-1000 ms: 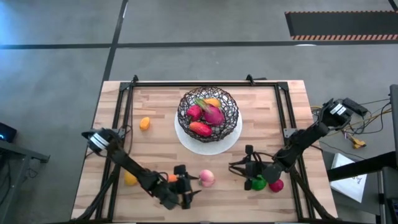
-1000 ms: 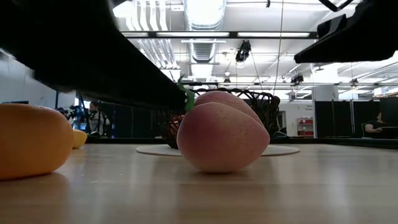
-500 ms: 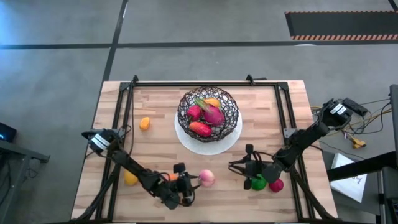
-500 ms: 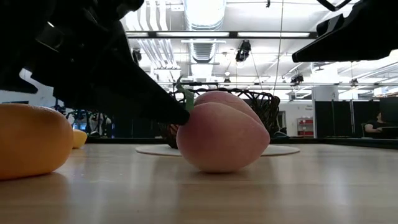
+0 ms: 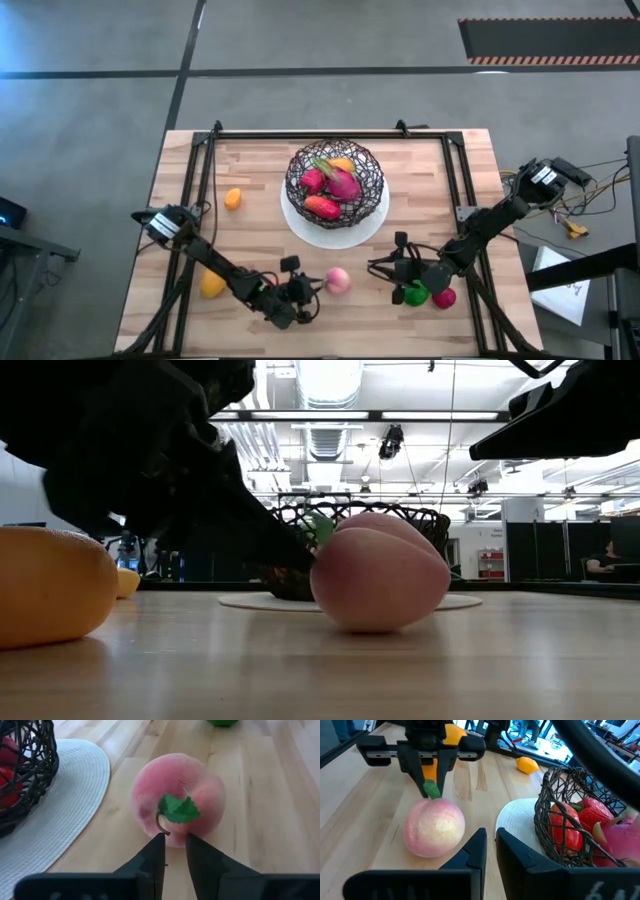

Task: Build produce basket
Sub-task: Put the peach into the wire basket, then put the bottom lemon into the wire basket

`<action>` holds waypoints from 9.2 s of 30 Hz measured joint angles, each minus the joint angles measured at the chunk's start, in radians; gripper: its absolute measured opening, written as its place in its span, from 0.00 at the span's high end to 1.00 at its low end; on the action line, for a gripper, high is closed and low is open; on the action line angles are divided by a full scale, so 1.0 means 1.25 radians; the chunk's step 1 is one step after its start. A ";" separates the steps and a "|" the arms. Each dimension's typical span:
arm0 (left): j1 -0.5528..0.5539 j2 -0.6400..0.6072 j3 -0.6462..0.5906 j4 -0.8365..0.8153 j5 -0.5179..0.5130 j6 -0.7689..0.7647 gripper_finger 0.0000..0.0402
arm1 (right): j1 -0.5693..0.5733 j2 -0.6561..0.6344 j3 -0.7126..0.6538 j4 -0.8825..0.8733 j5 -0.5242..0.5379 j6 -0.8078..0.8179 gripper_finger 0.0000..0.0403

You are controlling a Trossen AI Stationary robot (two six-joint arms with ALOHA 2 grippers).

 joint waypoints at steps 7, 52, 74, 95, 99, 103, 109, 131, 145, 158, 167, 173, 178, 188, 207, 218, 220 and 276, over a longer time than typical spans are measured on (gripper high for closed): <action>0.003 0.000 0.000 0.000 -0.001 0.000 0.89 | 0.000 0.000 0.000 0.000 0.000 -0.001 0.92; 0.040 0.074 0.038 0.163 0.153 0.133 0.64 | -0.032 0.140 0.307 -0.543 -0.198 0.151 0.91; 0.053 0.074 0.033 0.162 0.156 0.128 0.64 | -0.137 0.339 0.543 -0.672 -0.506 0.096 0.10; -0.040 -0.167 -0.001 -0.240 -0.191 -0.020 0.64 | -0.204 0.068 0.361 -0.544 -0.256 0.055 0.29; -0.045 -0.185 -0.023 -0.229 -0.296 -0.021 0.64 | -0.312 -0.025 0.342 -0.456 -0.238 -0.055 0.29; -0.036 -0.182 -0.050 -0.175 -0.311 -0.022 0.64 | -0.463 -0.052 0.327 -0.460 -0.236 -0.084 0.29; -0.033 -0.152 -0.066 -0.125 -0.310 -0.023 0.64 | -0.627 -0.040 0.266 -0.468 -0.226 0.049 0.29; -0.033 -0.133 -0.063 -0.123 -0.309 -0.023 0.64 | -0.684 0.094 0.415 -0.756 -0.235 0.045 0.10; -0.033 -0.133 -0.063 -0.123 -0.309 -0.022 0.64 | -0.682 0.086 0.515 -0.876 -0.405 -0.011 0.21; -0.033 -0.133 -0.062 -0.123 -0.309 -0.022 0.64 | -0.683 0.115 0.486 -0.842 -0.413 -0.083 0.45; -0.033 -0.133 -0.062 -0.123 -0.310 -0.022 0.64 | -0.695 0.111 0.449 -0.641 -0.422 -0.029 0.44; -0.033 -0.133 -0.062 -0.123 -0.310 -0.022 0.64 | -0.713 0.112 0.395 -0.579 -0.413 0.044 0.43; -0.033 -0.133 -0.062 -0.123 -0.311 -0.022 0.64 | -0.725 0.112 0.360 -0.568 -0.414 0.039 0.39; -0.033 -0.133 -0.062 -0.123 -0.311 -0.022 0.64 | -0.732 0.086 0.394 -0.567 -0.414 -0.039 0.23; -0.063 -0.177 -0.012 -0.125 -0.277 0.145 0.64 | -0.329 -0.202 0.220 -0.550 -0.279 0.104 0.29; -0.112 -0.374 0.025 -0.497 0.152 -0.285 0.64 | -0.009 -0.177 0.119 -0.425 0.070 0.149 0.30; -0.128 -0.391 0.025 -0.608 0.252 -0.433 0.64 | 0.002 -0.171 0.115 -0.422 0.078 0.156 0.30; -0.194 -0.360 -0.113 -1.079 0.594 -1.194 0.29 | 0.007 -0.161 0.108 -0.425 0.082 0.168 0.38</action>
